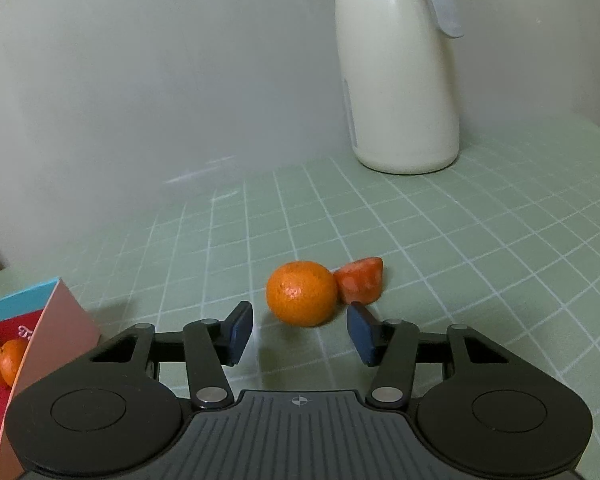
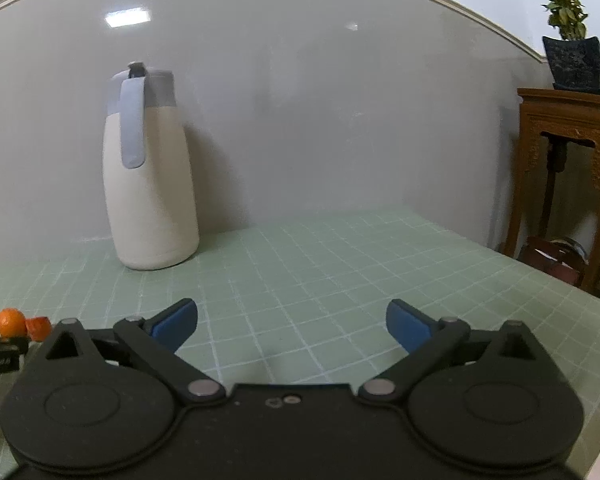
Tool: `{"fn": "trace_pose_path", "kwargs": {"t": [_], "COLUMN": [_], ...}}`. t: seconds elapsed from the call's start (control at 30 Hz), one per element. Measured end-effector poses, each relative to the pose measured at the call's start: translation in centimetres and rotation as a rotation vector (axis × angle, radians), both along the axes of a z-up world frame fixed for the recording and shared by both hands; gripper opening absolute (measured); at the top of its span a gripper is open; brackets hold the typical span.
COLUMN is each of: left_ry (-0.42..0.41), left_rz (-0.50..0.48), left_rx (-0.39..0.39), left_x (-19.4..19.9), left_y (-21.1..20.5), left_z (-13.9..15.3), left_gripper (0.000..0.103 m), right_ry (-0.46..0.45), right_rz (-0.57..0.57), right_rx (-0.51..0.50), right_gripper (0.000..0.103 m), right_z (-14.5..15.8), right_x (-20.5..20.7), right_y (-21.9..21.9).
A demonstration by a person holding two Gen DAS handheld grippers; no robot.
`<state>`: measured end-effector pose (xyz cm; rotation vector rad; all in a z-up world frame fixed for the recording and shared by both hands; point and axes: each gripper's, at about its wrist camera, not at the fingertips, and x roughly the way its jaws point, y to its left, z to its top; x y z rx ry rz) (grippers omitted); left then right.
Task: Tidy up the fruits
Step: 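Move the left tool to the last mandarin and close on it, then carry the mandarin into the box and open the left tool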
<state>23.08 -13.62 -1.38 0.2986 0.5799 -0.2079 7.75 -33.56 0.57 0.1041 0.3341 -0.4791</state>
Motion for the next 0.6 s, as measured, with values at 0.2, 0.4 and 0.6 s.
{"fn": "trace_pose_path", "kwargs": {"t": [0.2,0.4,0.6], "left_ry": [-0.006,-0.025,-0.056], "left_rz": [-0.019,0.0,0.024], "left_rx": [-0.006,-0.01,-0.025], "left_x": [0.3,0.4,-1.1], "left_y": [-0.2,-0.3,0.8], "left_z": [-0.2,-0.2,0.6], "left_gripper": [0.044,0.039,0.039], "right_ry": [0.011,0.01,0.005], "right_rz": [0.015,0.021,0.04], "right_rx": [-0.006,-0.008,-0.014], "right_gripper": [0.102,0.102,0.101], "right_z": [-0.1,0.0,0.3], "right_x": [0.1,0.3,0.4], "right_y": [0.4,0.7,1.3]}}
